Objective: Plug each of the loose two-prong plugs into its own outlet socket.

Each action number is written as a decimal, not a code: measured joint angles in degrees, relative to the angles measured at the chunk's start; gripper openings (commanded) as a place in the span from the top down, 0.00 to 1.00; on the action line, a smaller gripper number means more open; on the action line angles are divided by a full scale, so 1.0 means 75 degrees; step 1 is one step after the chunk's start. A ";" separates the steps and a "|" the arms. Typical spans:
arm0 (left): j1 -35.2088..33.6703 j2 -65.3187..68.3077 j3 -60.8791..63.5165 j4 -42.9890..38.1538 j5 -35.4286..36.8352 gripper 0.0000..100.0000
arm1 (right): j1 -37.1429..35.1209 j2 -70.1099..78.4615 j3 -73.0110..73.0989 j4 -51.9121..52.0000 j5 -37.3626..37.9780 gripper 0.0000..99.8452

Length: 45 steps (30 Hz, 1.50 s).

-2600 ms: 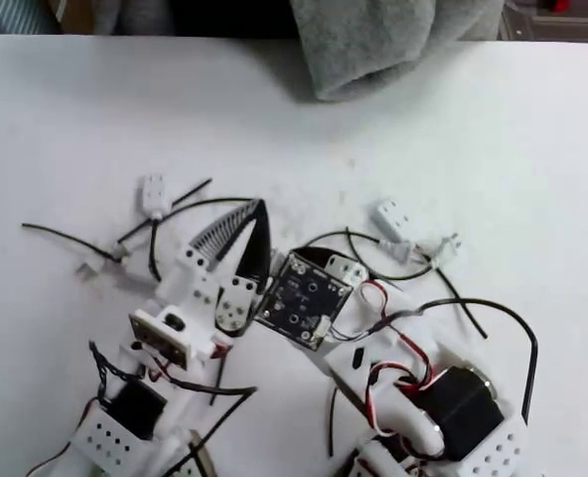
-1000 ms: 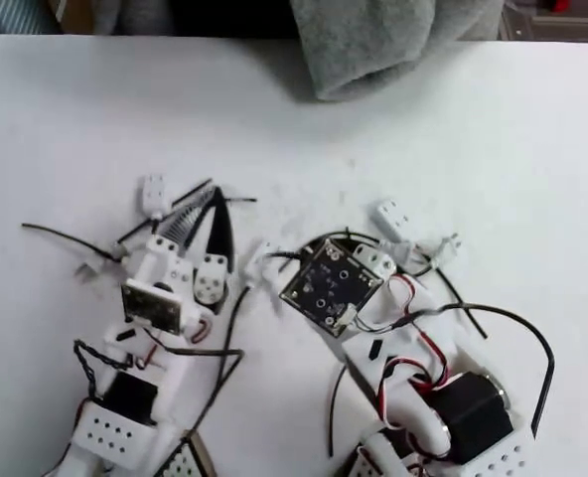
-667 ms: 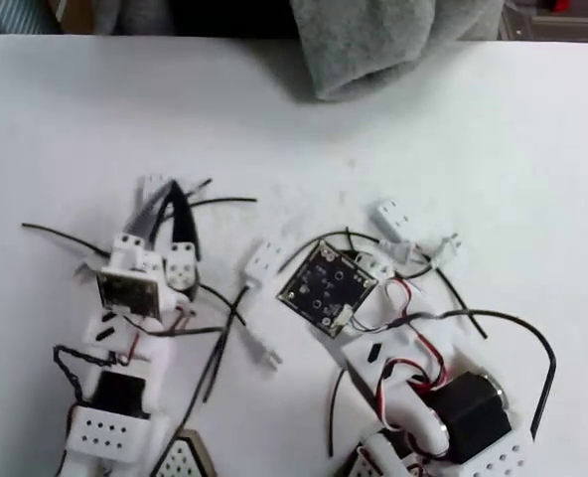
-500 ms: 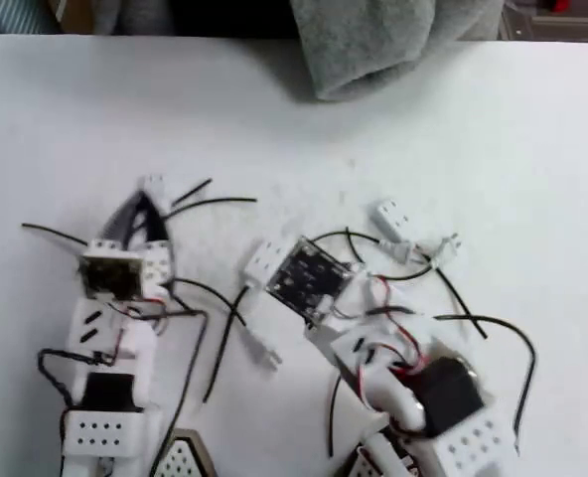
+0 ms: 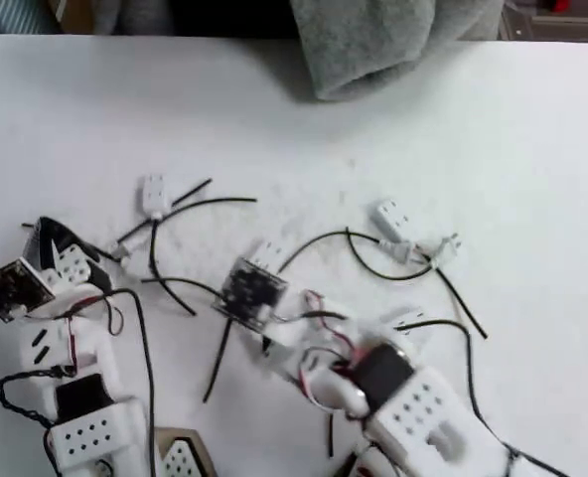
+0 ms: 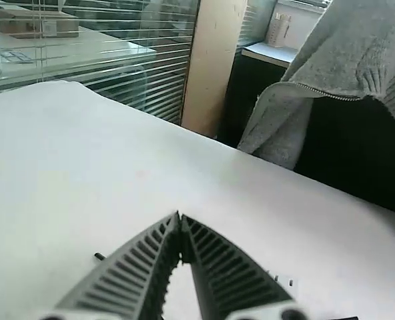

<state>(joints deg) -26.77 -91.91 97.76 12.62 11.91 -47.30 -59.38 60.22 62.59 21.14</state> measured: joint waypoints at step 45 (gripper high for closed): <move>0.0152 0.0000 0.0000 0.0000 -0.0059 0.98 | -0.0926 0.8053 -0.3305 -0.0199 -0.1641 0.92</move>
<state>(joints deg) -25.63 -91.91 97.76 12.62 11.47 -54.24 1.01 35.43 61.10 8.84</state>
